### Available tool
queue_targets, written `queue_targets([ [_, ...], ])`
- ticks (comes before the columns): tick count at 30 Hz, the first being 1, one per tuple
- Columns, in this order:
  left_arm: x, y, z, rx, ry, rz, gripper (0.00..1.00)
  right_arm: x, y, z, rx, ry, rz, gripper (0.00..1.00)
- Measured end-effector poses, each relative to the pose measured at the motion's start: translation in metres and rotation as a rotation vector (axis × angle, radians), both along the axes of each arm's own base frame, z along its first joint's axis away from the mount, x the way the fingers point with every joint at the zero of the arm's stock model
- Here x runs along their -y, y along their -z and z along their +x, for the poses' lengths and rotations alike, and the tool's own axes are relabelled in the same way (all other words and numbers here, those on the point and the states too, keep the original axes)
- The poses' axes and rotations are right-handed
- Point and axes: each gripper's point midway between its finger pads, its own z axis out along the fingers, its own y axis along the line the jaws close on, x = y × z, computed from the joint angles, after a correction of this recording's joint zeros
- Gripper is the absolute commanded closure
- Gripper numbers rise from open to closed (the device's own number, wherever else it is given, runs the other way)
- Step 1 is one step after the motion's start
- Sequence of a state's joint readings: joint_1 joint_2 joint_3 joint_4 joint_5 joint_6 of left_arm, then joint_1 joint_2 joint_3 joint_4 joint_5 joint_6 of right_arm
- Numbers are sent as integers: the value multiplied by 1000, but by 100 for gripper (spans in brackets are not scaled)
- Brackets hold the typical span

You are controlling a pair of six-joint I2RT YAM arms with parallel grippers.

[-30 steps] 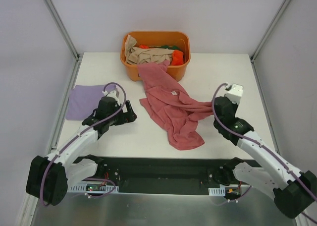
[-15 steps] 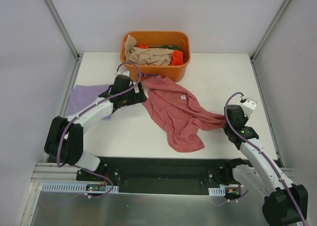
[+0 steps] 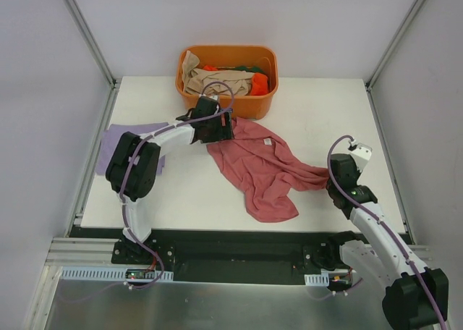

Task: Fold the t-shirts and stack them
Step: Flatten out the tshirt

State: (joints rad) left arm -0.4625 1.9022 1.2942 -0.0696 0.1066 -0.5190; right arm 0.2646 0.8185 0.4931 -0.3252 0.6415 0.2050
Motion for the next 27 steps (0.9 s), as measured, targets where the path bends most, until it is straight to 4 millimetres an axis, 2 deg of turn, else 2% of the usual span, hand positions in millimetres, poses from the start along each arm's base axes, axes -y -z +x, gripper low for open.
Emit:
queue_targets([
  [2,6,3,-1,2,24,22,21,0,0,0,-1,-1,2,99],
  [6,15,3,8,48,80,100,23,0,1,0,-5,-2,4,99],
  [9,23,3,25,89,113,152,32,0,2,0,-8,-5,8,99],
  [13,27,8,42,102,125,216,52,0,2,1,-8,-6,12,99],
  [16,27,13,50,107,136,247,90,1,2,1,-7,-5,12,99],
  [17,26,14,50,106,140,253,100,1,2,1,-7,-5,12,99],
  [23,24,12,46,98,153,273,100,0,1,0,-9,-22,21,99],
  [25,22,4,39,96,157,271,100,-3,-3,-1,-12,-46,31,99],
  [27,18,-12,27,101,160,264,100,-9,-18,0,2,-80,51,99],
])
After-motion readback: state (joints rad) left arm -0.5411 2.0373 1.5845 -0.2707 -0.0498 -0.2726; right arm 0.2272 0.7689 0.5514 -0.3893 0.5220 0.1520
